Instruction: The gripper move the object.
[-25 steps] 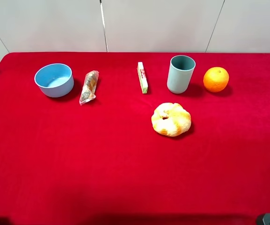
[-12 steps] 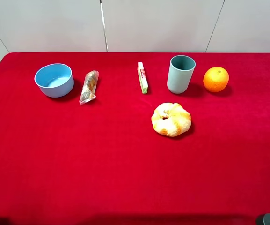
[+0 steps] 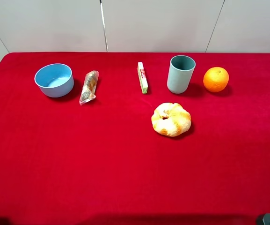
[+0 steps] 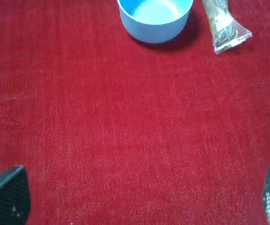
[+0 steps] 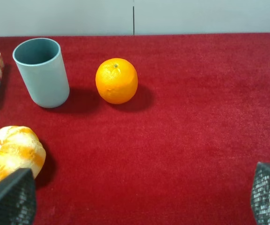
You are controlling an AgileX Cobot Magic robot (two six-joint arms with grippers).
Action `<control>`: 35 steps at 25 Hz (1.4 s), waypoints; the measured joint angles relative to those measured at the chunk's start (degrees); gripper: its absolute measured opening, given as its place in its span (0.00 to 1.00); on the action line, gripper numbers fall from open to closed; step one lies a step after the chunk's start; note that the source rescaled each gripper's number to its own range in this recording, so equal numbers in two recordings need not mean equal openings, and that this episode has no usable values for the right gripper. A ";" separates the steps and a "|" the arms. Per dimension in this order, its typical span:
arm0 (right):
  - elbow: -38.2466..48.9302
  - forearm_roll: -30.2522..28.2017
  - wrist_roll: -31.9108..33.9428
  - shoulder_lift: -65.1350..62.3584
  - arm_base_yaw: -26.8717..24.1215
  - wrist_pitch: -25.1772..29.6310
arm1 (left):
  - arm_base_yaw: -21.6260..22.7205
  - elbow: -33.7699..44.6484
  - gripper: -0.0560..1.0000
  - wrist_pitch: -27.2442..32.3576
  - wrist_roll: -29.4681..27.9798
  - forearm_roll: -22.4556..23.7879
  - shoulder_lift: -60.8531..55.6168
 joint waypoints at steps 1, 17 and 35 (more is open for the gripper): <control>0.00 0.00 0.00 0.00 0.00 0.00 | 0.00 0.64 1.00 -0.15 0.00 0.00 -1.24; 0.00 0.00 0.00 0.00 0.00 0.00 | 0.00 2.82 1.00 -0.75 1.13 -0.86 -8.68; 0.00 0.00 0.00 0.00 0.00 0.00 | 0.00 2.82 1.00 -0.75 1.30 -0.86 -8.68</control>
